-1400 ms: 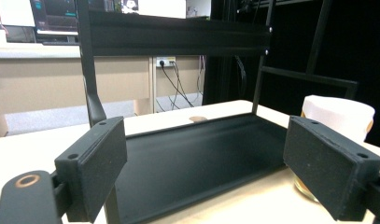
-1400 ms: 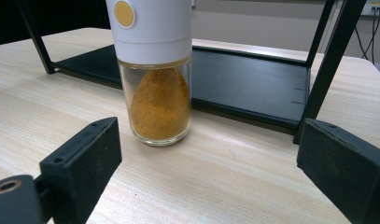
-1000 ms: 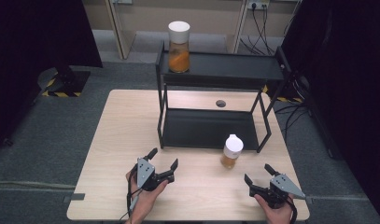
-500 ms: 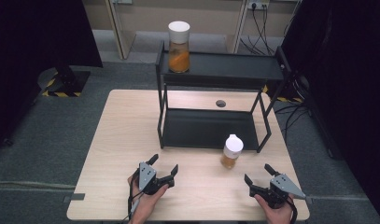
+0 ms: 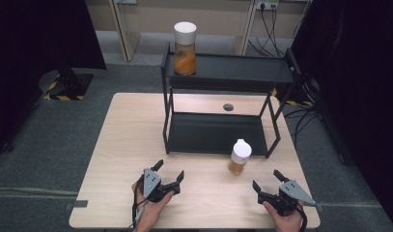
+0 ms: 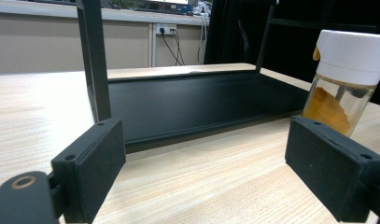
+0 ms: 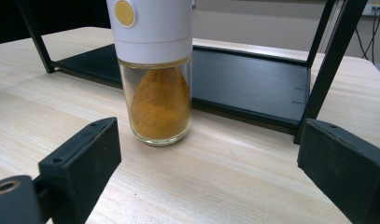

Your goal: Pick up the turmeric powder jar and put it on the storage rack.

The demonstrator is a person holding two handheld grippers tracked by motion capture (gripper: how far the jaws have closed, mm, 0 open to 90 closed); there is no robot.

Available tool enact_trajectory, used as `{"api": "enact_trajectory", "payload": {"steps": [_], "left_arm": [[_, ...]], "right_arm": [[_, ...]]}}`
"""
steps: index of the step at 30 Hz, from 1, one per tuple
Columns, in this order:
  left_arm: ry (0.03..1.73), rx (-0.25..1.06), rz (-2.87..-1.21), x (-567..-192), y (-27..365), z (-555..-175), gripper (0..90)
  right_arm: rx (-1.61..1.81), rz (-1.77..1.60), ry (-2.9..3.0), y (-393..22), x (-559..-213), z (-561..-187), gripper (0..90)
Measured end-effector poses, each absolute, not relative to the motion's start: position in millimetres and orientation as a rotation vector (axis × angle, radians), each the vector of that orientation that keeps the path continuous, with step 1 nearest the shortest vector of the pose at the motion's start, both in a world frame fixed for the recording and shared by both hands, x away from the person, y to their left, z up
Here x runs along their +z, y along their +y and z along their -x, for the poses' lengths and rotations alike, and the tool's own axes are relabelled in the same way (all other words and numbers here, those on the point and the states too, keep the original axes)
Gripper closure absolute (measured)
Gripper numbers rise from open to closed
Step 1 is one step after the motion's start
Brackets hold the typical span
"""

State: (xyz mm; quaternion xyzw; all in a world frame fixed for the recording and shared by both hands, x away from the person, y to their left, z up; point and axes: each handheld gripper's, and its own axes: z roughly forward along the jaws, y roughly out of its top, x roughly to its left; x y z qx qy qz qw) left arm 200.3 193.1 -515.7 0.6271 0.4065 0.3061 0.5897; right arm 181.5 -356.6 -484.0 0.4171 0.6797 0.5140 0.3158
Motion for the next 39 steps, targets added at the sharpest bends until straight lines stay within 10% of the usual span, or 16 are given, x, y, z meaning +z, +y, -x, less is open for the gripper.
{"api": "enact_trajectory", "payload": {"steps": [39], "left_arm": [[0.951,0.695,-1.464,-514.5,195.3,-202.0,11.5]], "right_arm": [[1.396,-1.041,1.853,-314.7,-462.7,-241.3,7.4]]}}
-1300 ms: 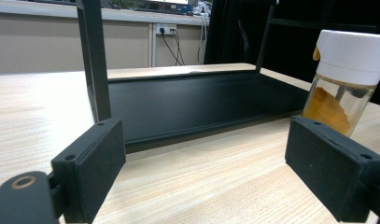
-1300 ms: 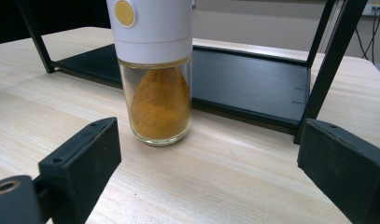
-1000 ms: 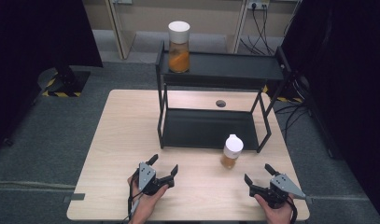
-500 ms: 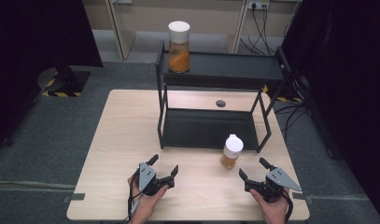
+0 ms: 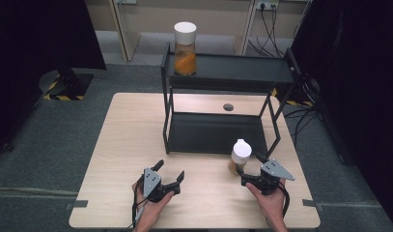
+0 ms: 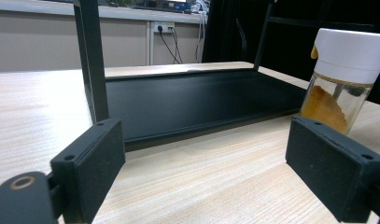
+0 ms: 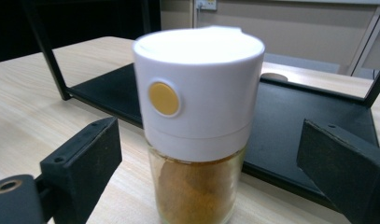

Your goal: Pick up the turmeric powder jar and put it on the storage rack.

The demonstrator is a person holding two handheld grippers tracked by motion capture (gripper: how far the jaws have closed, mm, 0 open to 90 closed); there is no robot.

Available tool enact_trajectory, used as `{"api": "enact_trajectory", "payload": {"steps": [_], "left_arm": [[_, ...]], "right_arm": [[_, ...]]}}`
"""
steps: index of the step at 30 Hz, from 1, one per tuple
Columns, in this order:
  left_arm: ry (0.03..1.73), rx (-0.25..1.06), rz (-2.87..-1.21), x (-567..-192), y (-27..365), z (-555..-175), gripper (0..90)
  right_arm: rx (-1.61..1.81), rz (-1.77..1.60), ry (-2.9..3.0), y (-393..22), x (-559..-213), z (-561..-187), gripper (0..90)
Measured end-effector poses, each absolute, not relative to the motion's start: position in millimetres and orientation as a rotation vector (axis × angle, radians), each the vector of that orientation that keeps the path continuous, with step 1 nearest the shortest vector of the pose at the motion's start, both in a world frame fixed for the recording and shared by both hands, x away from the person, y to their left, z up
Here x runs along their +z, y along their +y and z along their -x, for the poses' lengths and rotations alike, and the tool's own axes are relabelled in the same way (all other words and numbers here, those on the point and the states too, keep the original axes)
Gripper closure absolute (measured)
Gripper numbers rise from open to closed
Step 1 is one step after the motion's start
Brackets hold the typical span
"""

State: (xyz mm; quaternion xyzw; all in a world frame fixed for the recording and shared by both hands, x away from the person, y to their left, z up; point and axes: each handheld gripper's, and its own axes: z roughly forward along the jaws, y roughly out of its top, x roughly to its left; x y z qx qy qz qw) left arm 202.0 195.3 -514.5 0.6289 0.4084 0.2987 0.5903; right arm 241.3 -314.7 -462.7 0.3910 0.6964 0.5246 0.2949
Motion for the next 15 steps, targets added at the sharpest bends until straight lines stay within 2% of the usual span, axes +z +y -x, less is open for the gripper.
{"api": "enact_trajectory", "payload": {"steps": [10,15], "left_arm": [[0.947,0.699,-1.468,-514.3,194.5,-201.8,11.5],[0.943,0.702,-1.472,-514.1,194.4,-201.7,11.5]], "right_arm": [[1.367,-1.047,1.884,-302.3,-462.6,-256.2,13.3],[1.346,-1.056,1.898,-297.6,-464.4,-262.1,19.1]]}}
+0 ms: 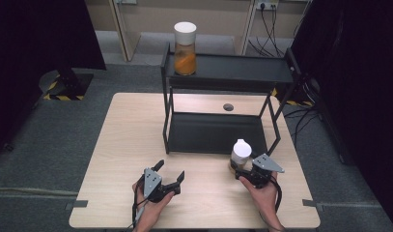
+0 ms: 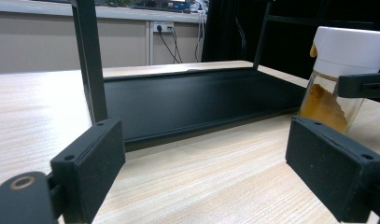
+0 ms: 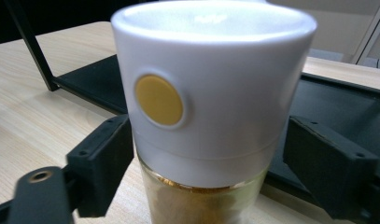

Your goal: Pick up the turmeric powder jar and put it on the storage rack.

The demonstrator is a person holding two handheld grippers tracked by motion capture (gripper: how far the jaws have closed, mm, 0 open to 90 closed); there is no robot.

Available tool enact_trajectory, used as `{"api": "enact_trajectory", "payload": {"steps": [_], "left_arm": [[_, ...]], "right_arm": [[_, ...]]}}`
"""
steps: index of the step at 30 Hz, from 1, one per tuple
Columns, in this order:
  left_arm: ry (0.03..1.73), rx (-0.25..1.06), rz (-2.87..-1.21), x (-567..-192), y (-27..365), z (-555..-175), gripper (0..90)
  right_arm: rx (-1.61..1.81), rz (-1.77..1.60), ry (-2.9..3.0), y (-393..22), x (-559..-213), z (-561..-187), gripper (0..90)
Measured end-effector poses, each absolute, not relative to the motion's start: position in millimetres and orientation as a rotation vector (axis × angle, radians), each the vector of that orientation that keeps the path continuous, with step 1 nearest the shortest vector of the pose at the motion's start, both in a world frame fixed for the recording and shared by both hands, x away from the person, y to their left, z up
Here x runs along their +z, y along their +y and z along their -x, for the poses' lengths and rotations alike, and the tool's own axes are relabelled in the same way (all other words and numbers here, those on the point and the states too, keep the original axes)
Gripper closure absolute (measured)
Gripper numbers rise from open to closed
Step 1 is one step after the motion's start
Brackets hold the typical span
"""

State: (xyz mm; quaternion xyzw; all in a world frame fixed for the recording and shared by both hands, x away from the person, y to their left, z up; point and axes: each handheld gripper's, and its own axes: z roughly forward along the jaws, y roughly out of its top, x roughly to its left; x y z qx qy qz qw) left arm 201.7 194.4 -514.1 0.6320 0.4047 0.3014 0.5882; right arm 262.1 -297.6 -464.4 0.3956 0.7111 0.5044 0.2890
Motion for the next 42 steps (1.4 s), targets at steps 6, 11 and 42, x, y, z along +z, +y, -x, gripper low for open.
{"api": "enact_trajectory", "payload": {"steps": [6,11,42], "left_arm": [[0.943,0.702,-1.475,-513.8,194.3,-201.8,11.5],[0.942,0.704,-1.475,-513.8,194.2,-201.7,11.5],[0.944,0.702,-1.474,-513.7,194.2,-201.8,11.6]], "right_arm": [[1.341,-1.058,1.908,-296.7,-465.6,-265.4,25.3],[1.349,-1.043,1.919,-296.2,-465.7,-266.4,31.0],[1.501,-0.952,1.688,-306.6,-432.4,-238.2,31.3]]}}
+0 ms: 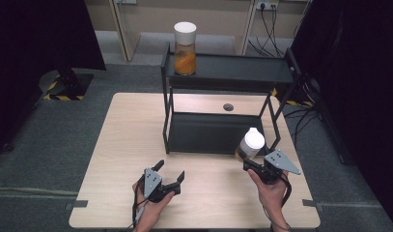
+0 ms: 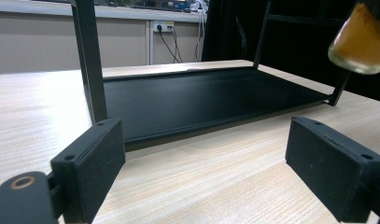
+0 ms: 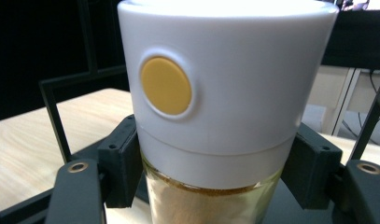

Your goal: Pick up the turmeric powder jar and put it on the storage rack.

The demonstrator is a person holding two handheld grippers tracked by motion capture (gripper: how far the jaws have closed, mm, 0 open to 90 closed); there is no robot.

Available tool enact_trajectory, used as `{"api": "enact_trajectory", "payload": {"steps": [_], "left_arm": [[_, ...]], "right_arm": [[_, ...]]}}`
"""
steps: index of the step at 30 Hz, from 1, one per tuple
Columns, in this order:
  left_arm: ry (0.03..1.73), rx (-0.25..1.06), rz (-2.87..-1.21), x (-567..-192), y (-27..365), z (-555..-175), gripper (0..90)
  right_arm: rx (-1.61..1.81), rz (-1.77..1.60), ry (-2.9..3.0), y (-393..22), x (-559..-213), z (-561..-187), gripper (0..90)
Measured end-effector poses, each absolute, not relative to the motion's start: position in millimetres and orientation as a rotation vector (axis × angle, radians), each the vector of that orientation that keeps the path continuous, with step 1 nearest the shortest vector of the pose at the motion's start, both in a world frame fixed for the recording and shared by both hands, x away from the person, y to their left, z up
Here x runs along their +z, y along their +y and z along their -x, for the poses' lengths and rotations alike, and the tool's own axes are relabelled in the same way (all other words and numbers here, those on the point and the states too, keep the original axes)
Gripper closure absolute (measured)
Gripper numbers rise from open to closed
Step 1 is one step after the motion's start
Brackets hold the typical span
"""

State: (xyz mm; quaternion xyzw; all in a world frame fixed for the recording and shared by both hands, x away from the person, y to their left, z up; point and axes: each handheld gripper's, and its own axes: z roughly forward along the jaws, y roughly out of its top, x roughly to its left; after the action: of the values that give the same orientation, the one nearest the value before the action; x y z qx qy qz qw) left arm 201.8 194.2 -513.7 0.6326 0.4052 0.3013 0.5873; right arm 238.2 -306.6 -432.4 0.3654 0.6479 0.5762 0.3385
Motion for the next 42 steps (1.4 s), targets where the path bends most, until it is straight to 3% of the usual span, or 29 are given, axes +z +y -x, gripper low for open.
{"api": "enact_trajectory", "payload": {"steps": [42], "left_arm": [[0.941,0.708,-1.475,-514.0,193.4,-201.3,11.5]], "right_arm": [[1.56,-0.866,1.543,-310.0,-375.0,-244.3,31.3]]}}
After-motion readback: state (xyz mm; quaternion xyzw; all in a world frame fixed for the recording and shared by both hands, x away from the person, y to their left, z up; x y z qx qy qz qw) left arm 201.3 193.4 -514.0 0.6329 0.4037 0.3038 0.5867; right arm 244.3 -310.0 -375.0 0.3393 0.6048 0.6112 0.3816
